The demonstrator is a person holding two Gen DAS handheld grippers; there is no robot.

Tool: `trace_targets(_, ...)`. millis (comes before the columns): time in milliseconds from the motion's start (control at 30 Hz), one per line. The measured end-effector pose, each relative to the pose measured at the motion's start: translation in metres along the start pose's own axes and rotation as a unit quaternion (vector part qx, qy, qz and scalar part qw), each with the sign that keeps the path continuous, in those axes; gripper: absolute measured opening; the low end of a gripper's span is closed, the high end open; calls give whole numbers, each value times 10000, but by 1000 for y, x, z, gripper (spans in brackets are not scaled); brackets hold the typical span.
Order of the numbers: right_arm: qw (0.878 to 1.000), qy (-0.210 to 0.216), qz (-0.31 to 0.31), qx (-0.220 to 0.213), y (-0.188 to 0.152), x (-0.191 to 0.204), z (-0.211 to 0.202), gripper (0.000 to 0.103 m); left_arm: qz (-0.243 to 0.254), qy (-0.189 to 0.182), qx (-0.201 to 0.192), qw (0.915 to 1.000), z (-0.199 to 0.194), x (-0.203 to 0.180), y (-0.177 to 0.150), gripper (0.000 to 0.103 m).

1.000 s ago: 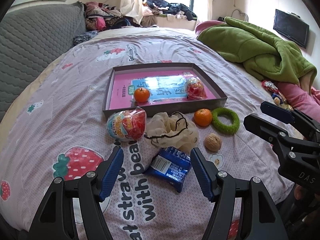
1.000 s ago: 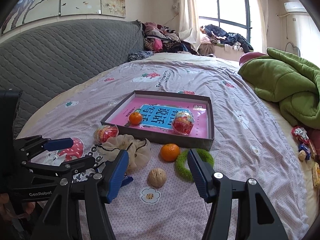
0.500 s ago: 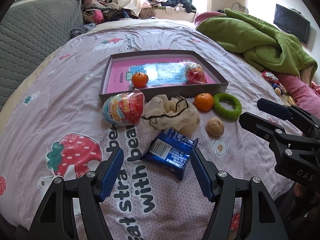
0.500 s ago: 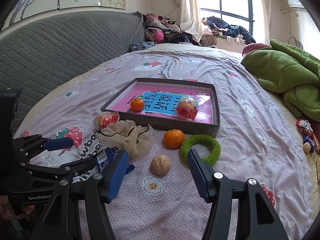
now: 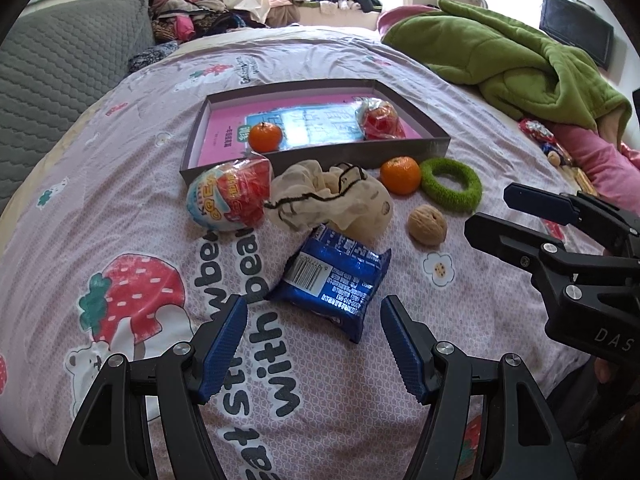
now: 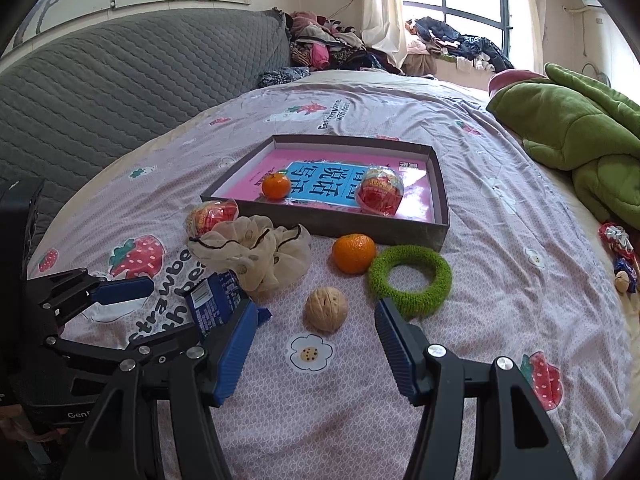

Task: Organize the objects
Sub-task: 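Grasp the blue snack packet with the left tool while the right tool grasps the walnut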

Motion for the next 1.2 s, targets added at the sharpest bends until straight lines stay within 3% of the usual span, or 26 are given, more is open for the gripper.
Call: trace_targets(1200,9990,-247,-172,340,-15,-2,43,61,465,-284,-252,9982,38,-1,-1,72)
Point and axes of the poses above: each gripper's, at about its wrist camera, not at the fingertips, and z roughly the way its jaws point, x to its left, y to its top, the point moved 3 cm from there along z, roughly the way its jaws point, and after that the axes turned 3 degrees about -x, right-handed, at the moved point
